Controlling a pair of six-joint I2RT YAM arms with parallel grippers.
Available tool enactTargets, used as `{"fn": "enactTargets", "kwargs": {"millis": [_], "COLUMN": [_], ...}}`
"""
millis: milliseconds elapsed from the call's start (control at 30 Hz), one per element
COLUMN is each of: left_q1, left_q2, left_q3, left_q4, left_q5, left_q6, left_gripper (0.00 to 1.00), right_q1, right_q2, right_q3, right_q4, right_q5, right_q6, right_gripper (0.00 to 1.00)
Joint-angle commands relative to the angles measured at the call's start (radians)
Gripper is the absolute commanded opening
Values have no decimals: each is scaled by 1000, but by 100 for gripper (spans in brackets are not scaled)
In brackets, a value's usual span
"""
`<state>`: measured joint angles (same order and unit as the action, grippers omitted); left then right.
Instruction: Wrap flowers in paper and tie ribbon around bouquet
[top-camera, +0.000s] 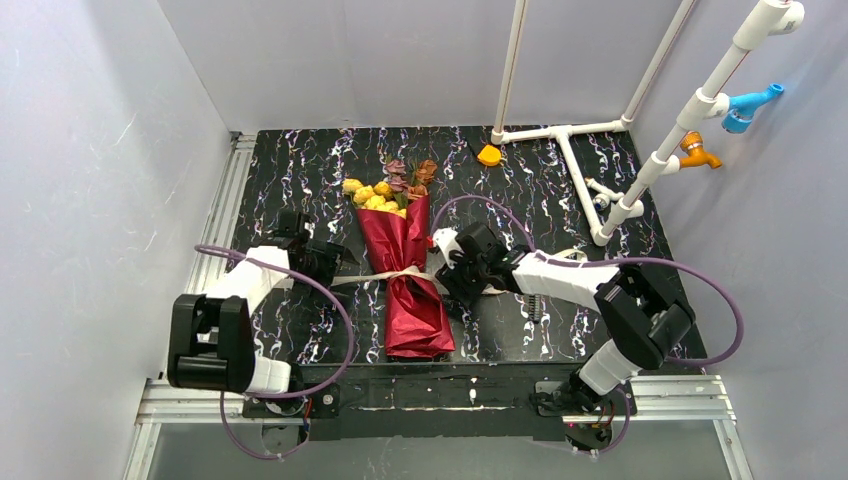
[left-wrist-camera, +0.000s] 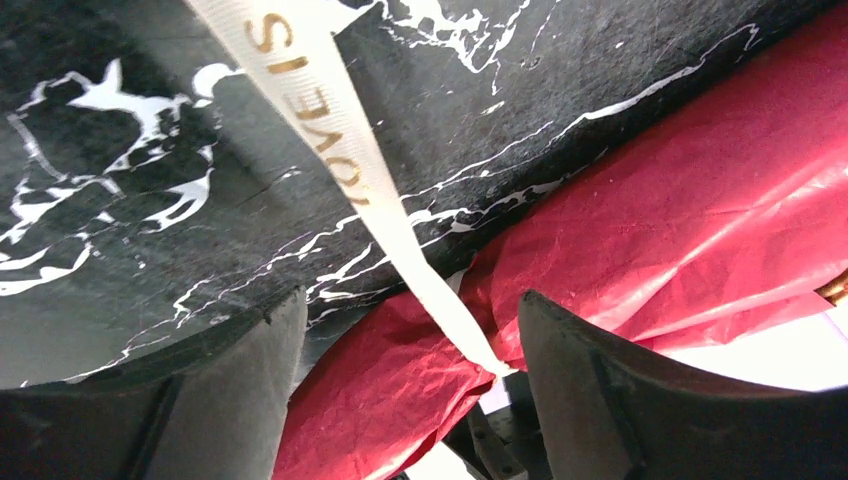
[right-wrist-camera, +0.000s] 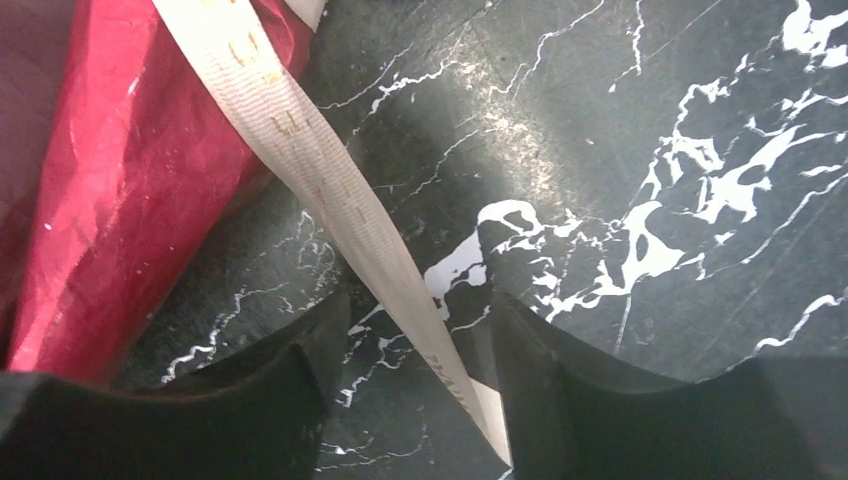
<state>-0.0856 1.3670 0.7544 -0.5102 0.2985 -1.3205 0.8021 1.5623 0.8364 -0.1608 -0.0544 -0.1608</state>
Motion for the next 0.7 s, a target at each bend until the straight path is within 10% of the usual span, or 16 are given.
{"fn": "enactTargets", "kwargs": {"millis": [0, 133, 233, 367, 667], "left_q1": [-21, -45, -52, -29, 369], "left_q2": [51, 136, 158, 101, 58], "left_q3": [-7, 16, 10, 84, 77], "left_q4": [89, 117, 177, 80, -51], "left_q5": [2, 8, 29, -50, -87], "left_q6": [-40, -49, -50, 66, 435], "left_gripper": [69, 55, 0, 0, 0], "right_q1": [6, 6, 6, -30, -375], "right_q2": [25, 39, 36, -17, -227], "right_q3": [53, 68, 56, 47, -101], "right_q4": [7, 17, 36, -28, -77], "right_q5": [-32, -115, -109, 82, -12], "right_q6": [-15, 19, 66, 152, 285], "right_gripper": [51, 22, 1, 1, 1]}}
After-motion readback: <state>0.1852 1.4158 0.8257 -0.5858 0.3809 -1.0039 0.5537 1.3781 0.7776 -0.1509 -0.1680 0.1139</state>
